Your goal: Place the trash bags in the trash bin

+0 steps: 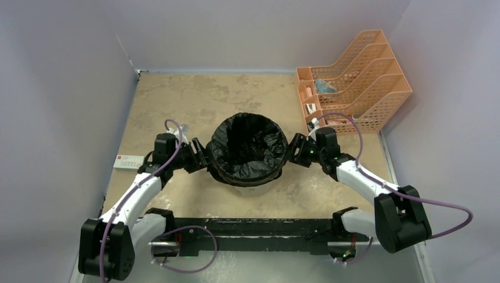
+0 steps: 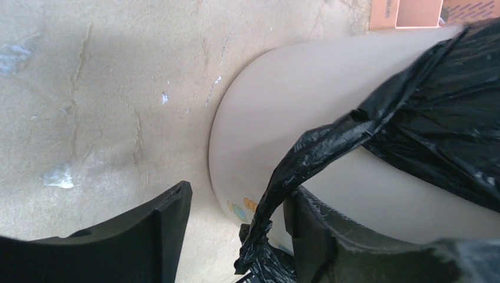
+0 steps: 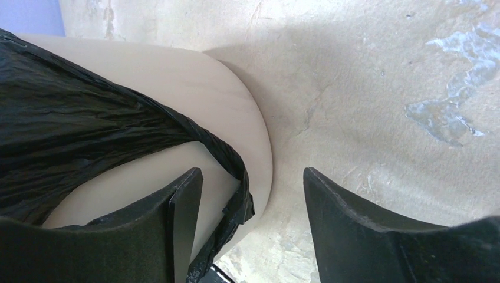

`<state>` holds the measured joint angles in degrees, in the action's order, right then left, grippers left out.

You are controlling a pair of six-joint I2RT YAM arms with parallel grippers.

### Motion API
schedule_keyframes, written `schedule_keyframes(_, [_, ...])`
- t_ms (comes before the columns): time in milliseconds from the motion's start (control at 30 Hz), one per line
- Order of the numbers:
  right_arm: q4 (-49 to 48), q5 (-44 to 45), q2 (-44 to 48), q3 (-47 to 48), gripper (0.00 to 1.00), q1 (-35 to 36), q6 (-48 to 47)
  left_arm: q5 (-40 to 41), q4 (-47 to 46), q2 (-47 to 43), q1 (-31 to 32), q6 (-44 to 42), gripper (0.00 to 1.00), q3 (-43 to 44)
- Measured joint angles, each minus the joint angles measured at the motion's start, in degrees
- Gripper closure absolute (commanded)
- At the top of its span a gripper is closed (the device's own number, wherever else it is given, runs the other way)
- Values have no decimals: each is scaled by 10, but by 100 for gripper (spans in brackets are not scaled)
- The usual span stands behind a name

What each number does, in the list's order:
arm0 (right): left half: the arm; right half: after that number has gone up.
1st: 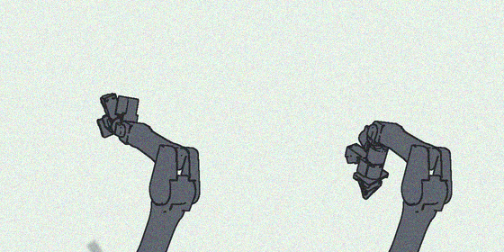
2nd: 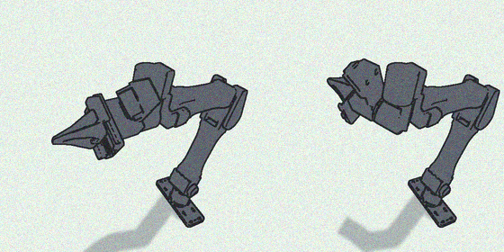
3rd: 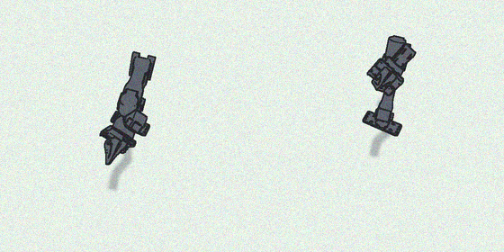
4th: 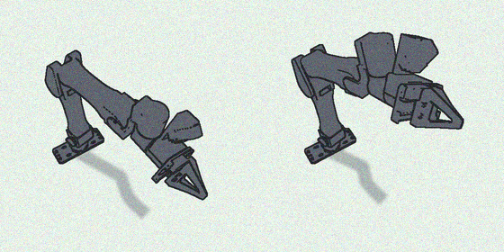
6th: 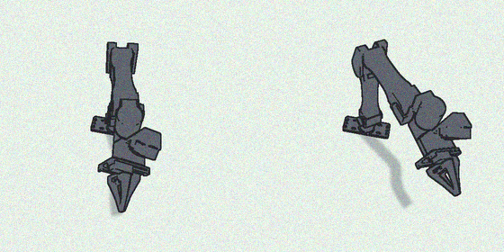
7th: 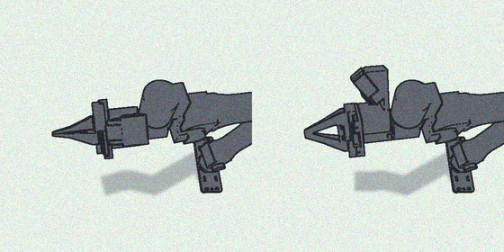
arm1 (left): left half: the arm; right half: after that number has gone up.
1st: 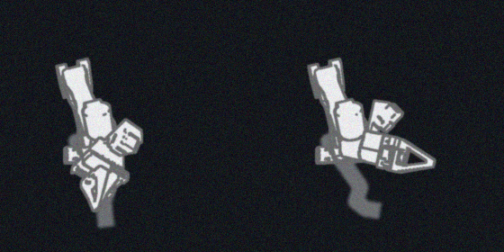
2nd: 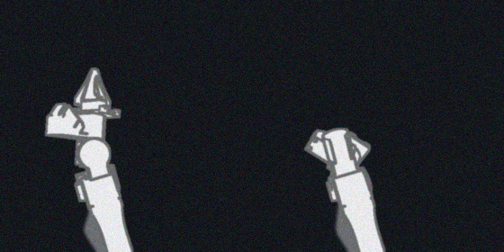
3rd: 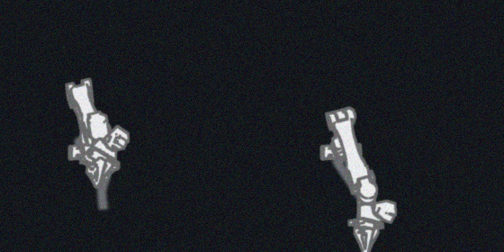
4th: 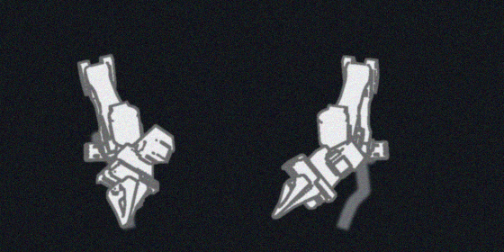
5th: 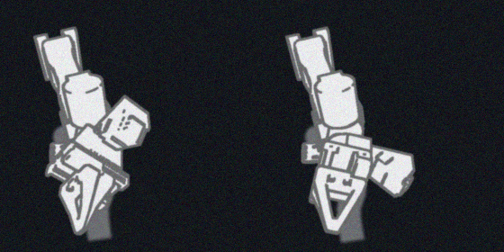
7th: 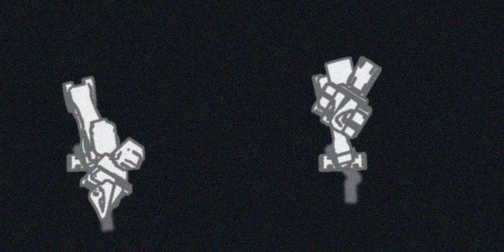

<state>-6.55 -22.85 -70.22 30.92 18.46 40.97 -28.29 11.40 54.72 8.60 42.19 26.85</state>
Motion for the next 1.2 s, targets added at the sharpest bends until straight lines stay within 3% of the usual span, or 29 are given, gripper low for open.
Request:
schedule_keyframes(467, [-43,-32,8,-57,29,0,10,-49,-74,28,0,7,73,-81])
schedule_keyframes(800, [-95,-59,-60,-68,32,-3,14,-60,-120,70,-3,7,57,-104])
schedule_keyframes(1200, [-129,-27,-84,-77,40,8,21,-66,-144,61,-3,18,53,-136])
